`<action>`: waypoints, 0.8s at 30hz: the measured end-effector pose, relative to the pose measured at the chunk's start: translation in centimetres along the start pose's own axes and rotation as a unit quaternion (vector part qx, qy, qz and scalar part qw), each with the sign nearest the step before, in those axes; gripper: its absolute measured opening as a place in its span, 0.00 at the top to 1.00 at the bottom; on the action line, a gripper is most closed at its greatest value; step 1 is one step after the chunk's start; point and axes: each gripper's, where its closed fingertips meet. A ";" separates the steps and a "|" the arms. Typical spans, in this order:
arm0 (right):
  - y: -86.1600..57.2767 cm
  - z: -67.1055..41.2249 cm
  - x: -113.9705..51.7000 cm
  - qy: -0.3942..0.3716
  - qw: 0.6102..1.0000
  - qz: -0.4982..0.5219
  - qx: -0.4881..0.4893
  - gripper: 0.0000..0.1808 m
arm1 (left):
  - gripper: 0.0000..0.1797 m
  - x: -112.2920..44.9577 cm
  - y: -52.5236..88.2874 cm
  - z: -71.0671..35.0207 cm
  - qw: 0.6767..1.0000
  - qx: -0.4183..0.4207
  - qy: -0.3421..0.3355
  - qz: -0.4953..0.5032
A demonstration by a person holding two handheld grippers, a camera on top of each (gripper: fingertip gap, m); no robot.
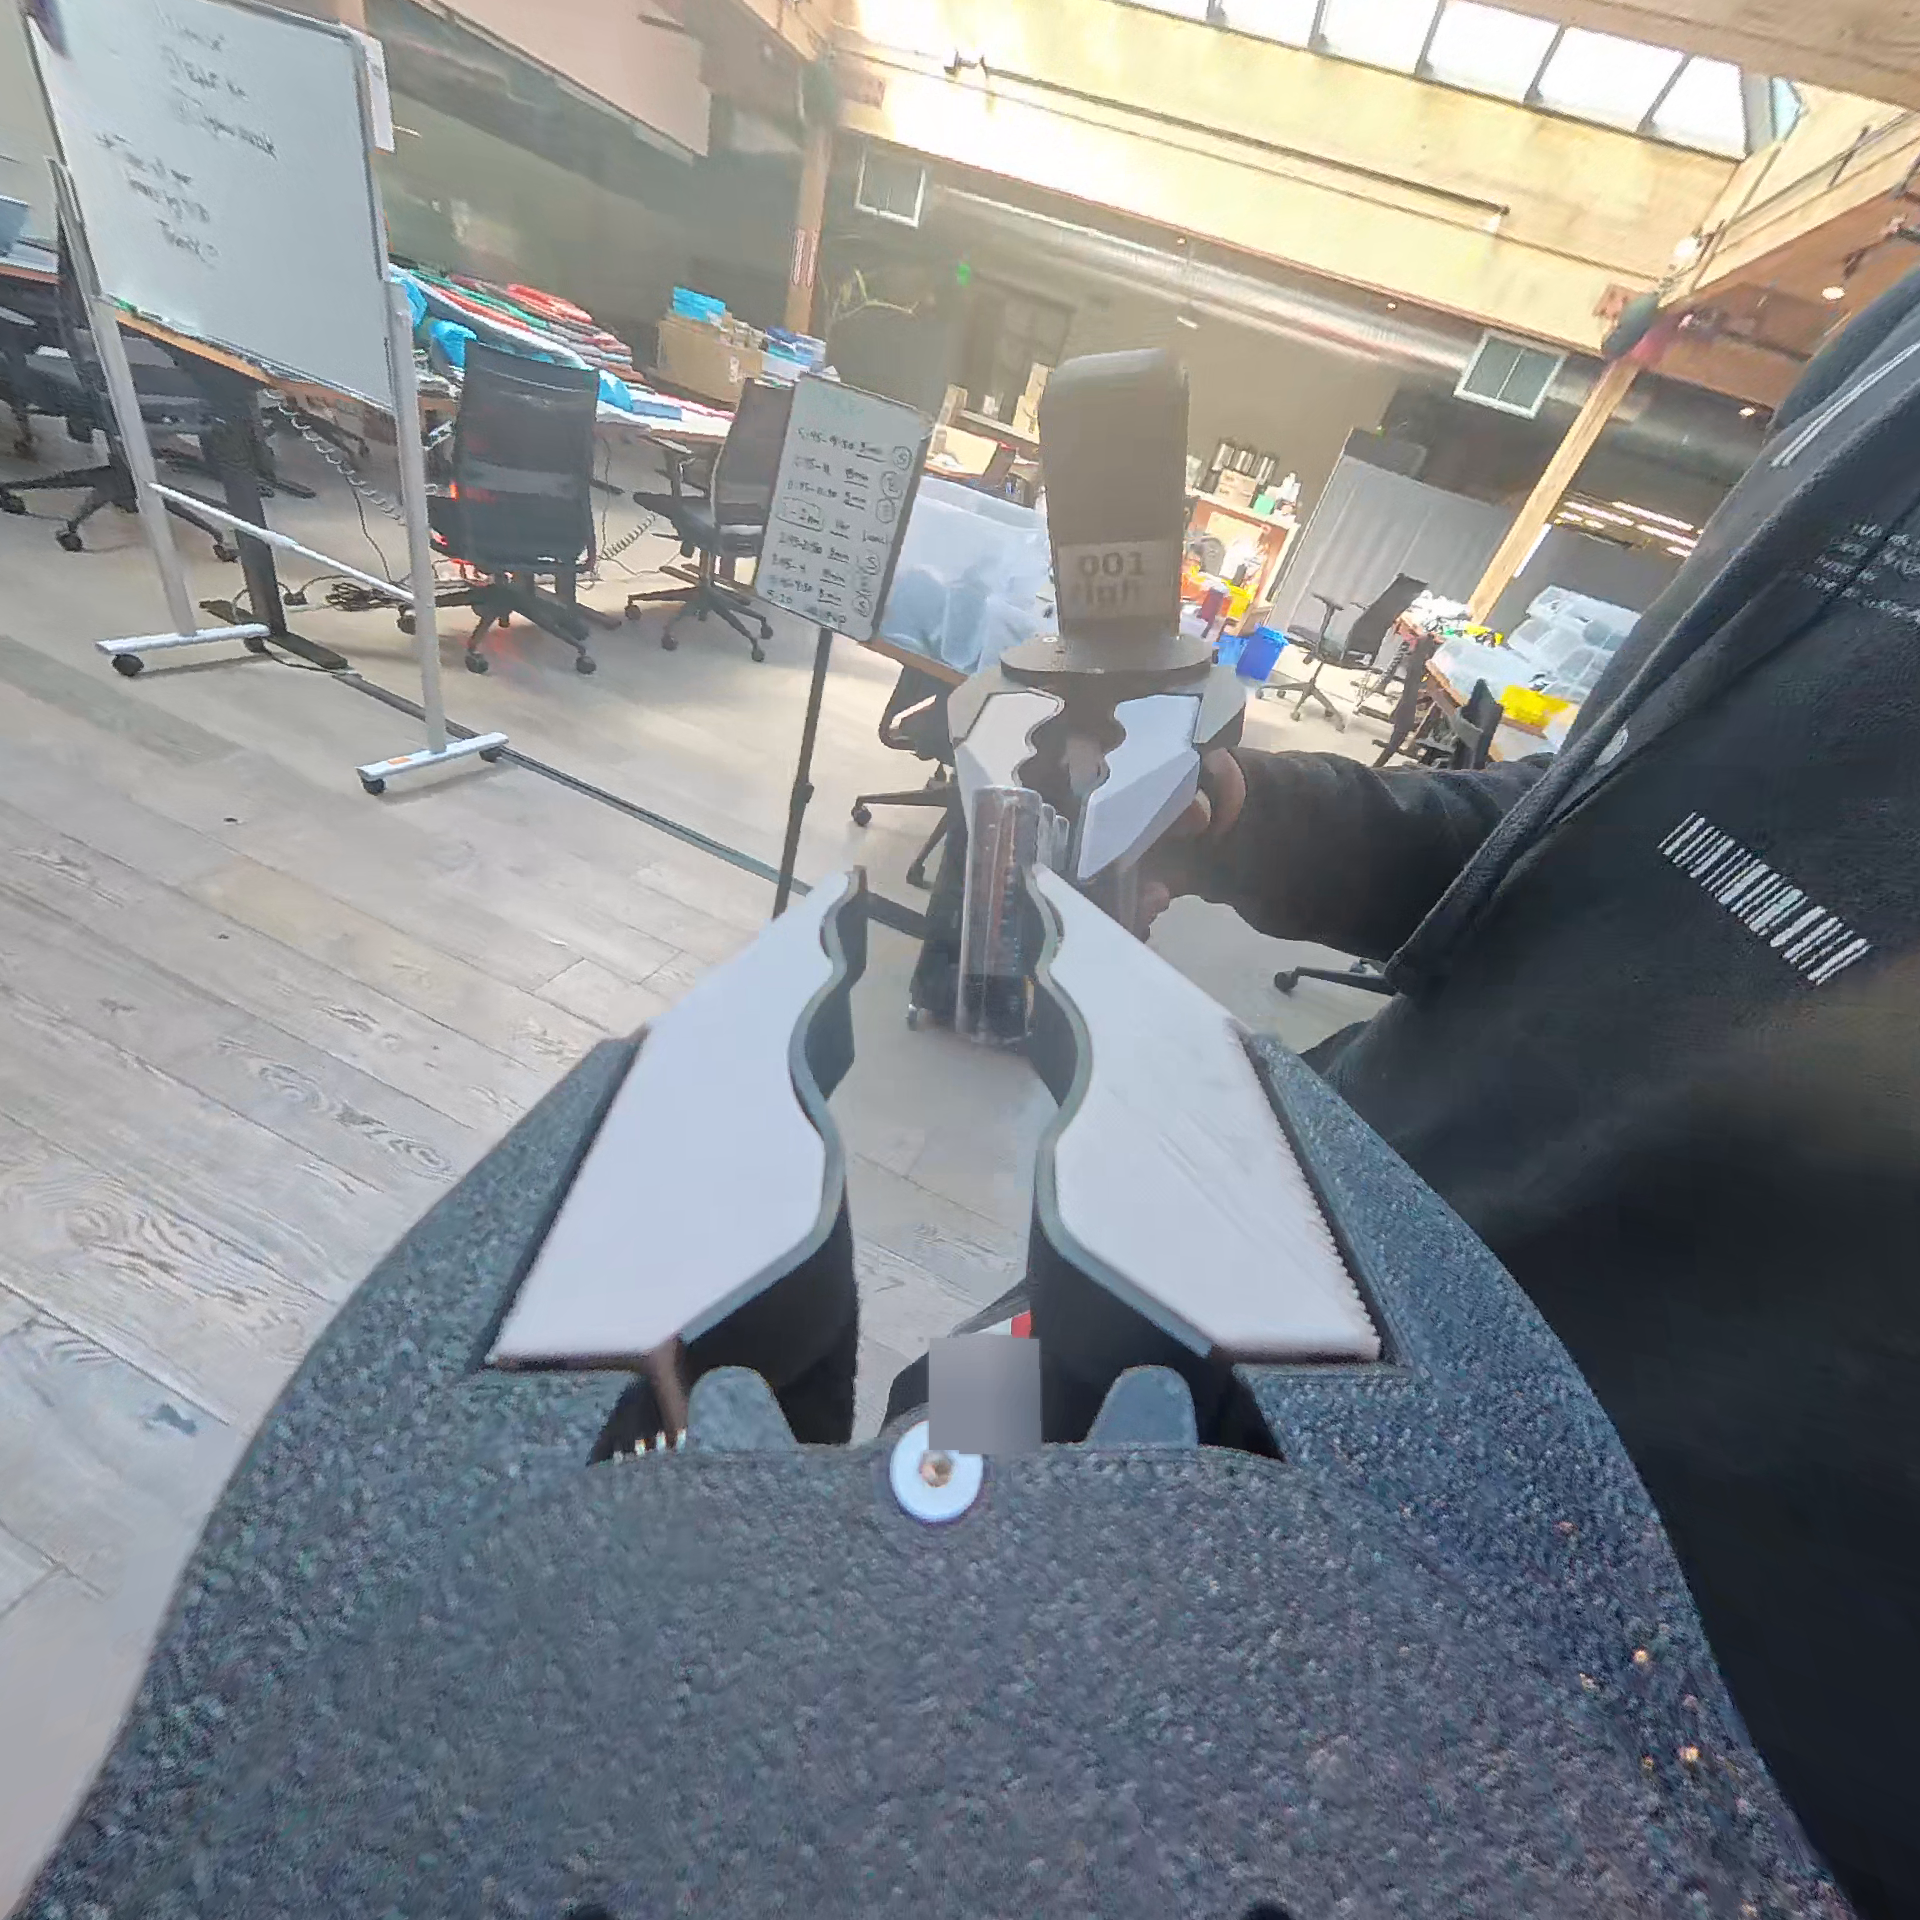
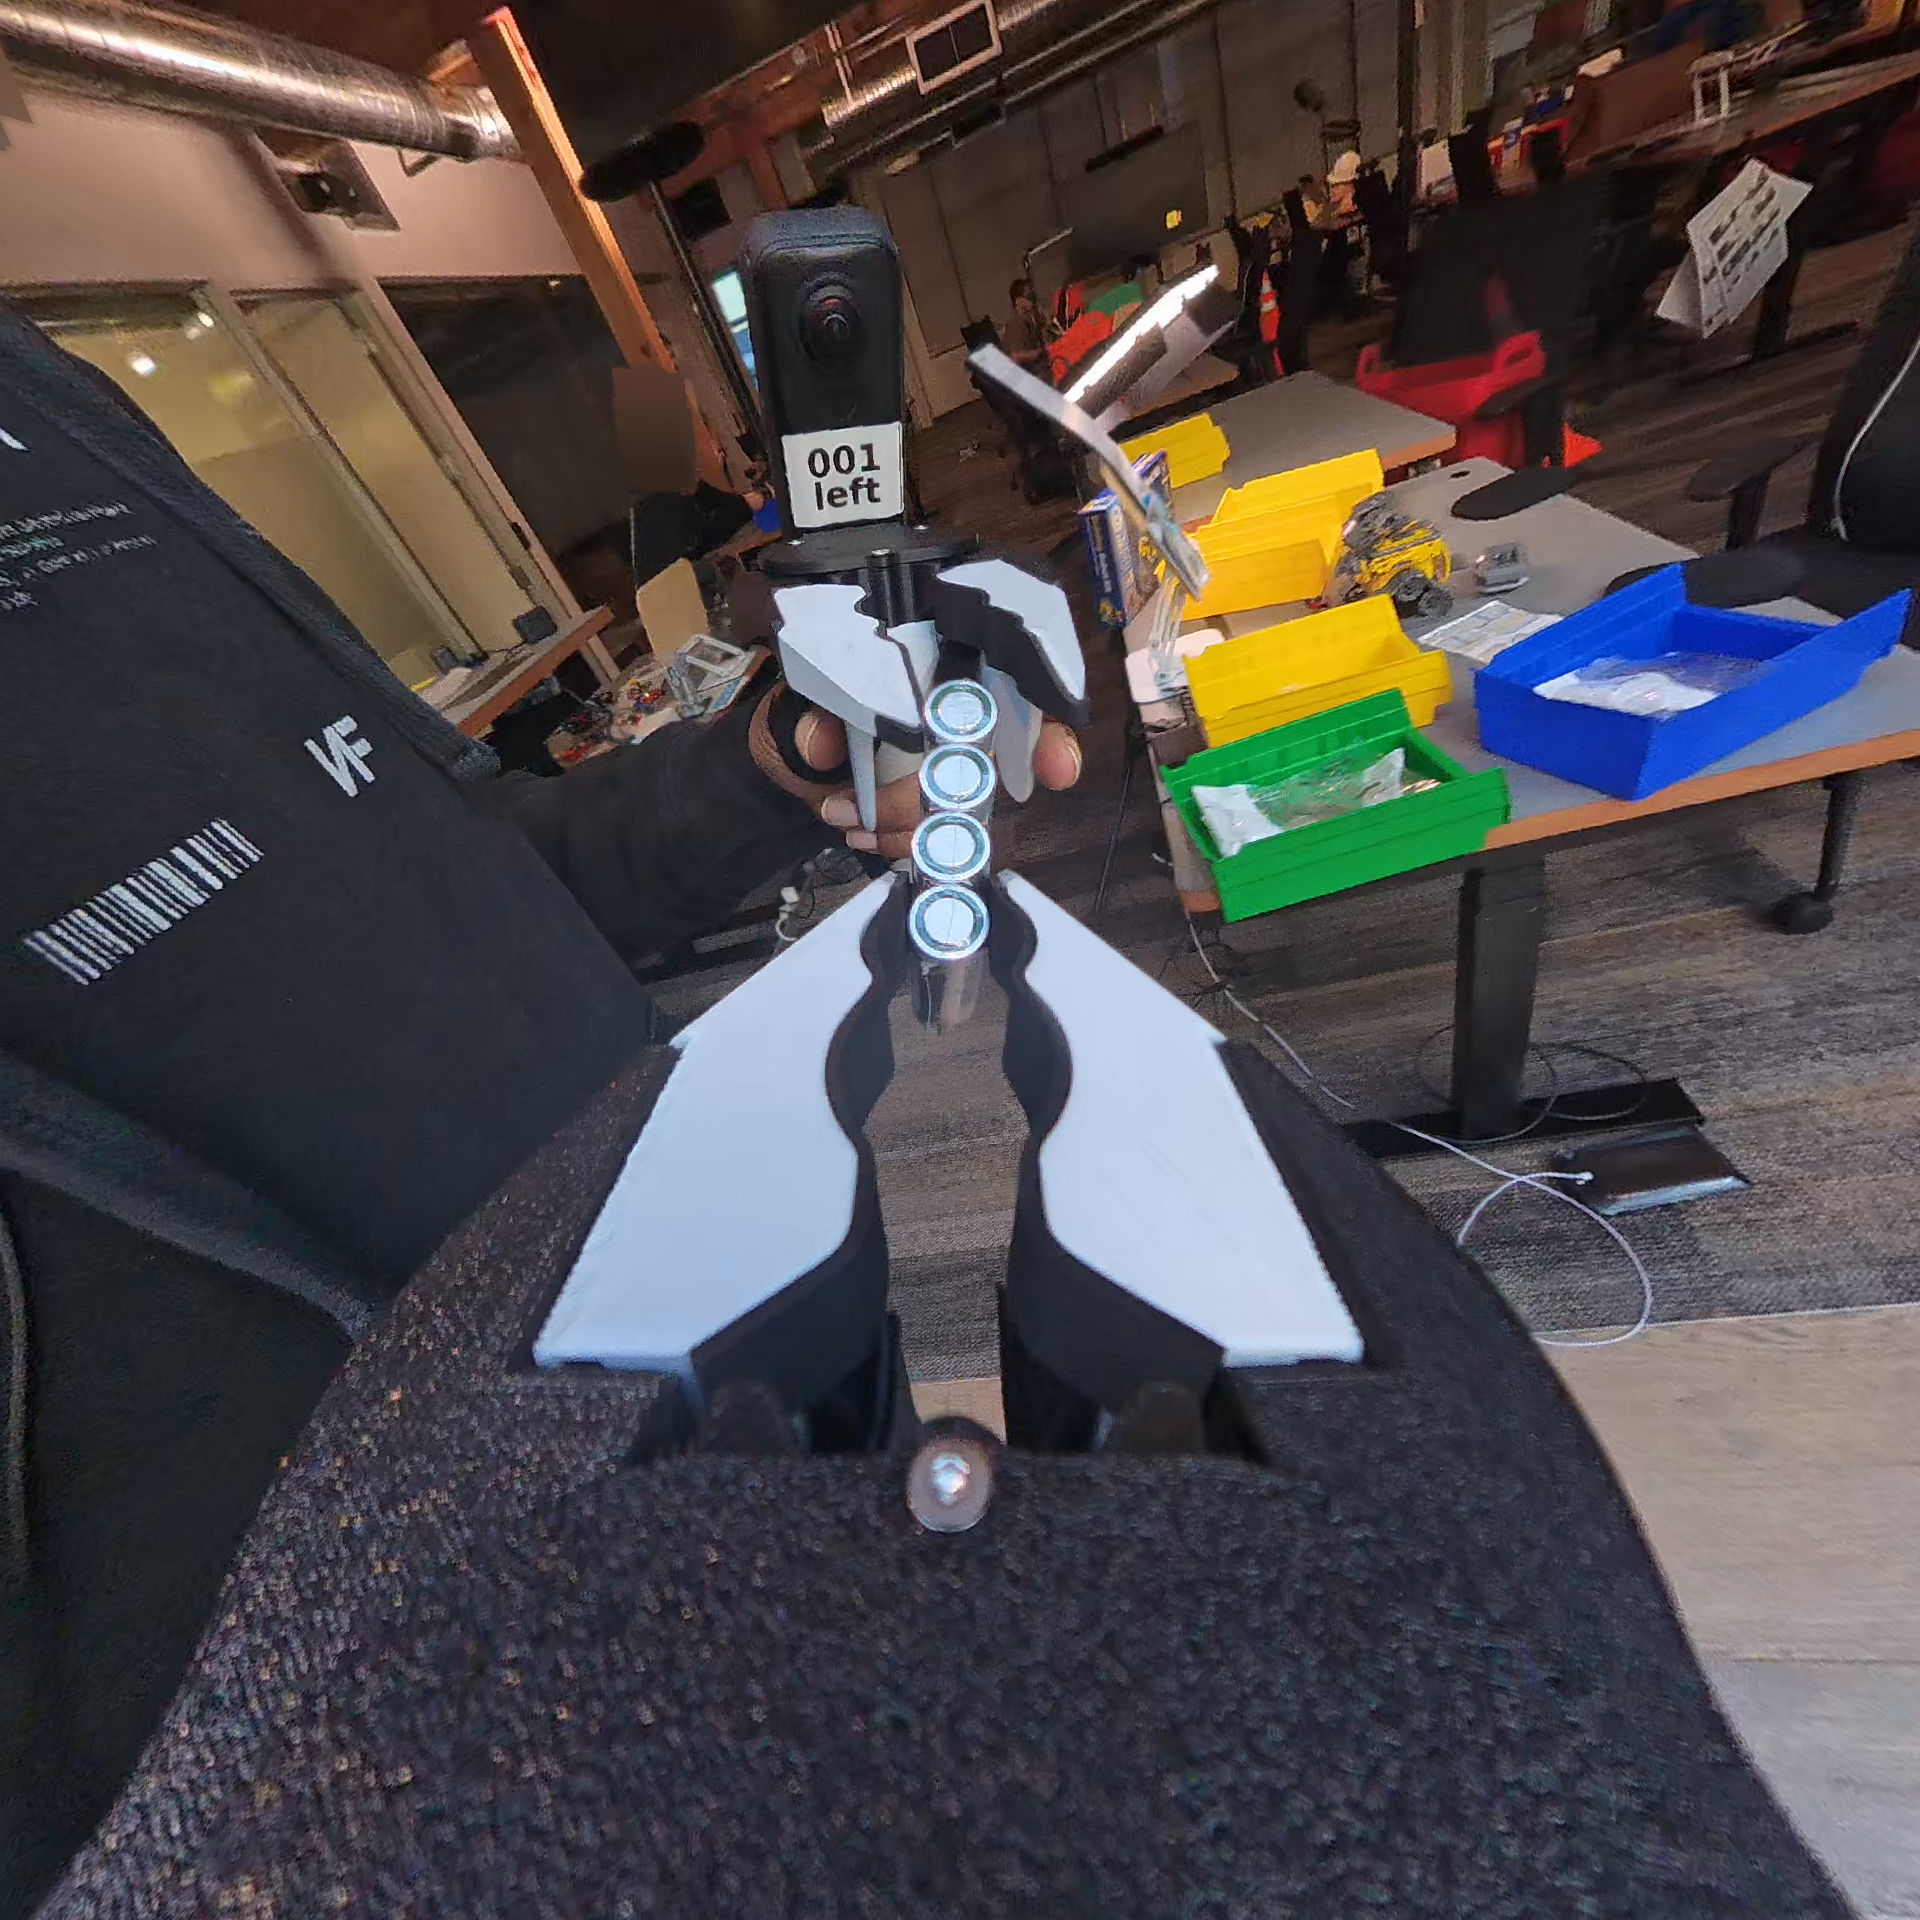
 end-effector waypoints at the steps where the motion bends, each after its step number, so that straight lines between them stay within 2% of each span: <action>1: -3.3 -0.2 -0.2 -0.002 1.000 0.000 0.002 0.92 | 0.85 -0.4 3.3 -1.0 1.000 -0.002 0.002 -0.007; 4: -14.0 0.4 -1.7 -0.007 1.000 -0.018 -0.002 0.92 | 0.90 -1.3 13.6 -3.0 1.000 0.019 -0.006 -0.021; 9: -31.7 -1.2 -6.8 0.009 0.994 -0.107 -0.015 0.92 | 0.87 -0.8 30.3 -9.1 0.990 0.088 -0.062 -0.091; 18: -56.1 -10.5 -23.1 0.074 0.945 -0.314 0.049 0.93 | 0.93 7.8 53.6 -23.7 0.962 0.037 -0.158 -0.218; 24: -73.4 -9.1 -36.2 0.121 0.938 -0.319 0.061 0.92 | 0.93 15.5 73.5 -27.2 0.948 0.069 -0.221 -0.216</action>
Point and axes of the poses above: each gripper's, where its closed fingertips meet, x back along the fingers, z out of its underside, y = z × x across the jaws, and after that the axes turned 11 degrees about x, right-handed
